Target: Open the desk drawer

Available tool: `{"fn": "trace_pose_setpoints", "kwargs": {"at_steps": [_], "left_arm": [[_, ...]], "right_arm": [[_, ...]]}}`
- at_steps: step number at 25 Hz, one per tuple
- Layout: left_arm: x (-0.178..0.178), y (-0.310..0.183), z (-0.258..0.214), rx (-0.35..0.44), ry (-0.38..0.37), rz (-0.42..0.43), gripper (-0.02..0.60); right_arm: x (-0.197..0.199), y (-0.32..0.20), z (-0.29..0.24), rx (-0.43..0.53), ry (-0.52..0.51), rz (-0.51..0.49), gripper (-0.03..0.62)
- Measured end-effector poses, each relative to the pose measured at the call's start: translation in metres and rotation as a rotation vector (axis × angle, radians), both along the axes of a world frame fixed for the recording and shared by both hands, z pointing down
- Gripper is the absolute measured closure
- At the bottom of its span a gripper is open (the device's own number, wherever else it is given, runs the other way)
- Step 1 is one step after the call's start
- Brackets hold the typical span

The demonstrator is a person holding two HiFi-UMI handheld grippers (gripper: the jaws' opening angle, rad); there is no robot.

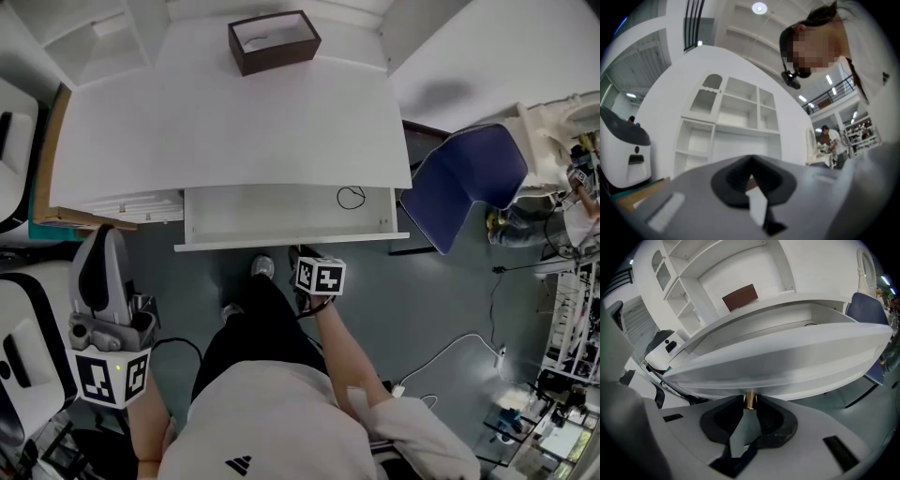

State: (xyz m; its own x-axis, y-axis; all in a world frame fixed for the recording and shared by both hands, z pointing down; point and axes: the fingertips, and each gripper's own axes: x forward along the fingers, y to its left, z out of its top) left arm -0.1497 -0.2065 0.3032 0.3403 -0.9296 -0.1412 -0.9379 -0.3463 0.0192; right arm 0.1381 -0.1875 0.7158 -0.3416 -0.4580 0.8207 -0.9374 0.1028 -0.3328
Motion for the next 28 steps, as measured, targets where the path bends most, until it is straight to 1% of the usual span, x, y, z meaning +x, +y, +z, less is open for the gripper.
{"fn": "trace_pose_setpoints", "kwargs": {"at_steps": [28], "left_arm": [[-0.001,0.073,-0.012,0.035,-0.019,0.002,0.577]], "right_arm": [[0.003,0.064,-0.002,0.029,0.008,0.015,0.507]]}}
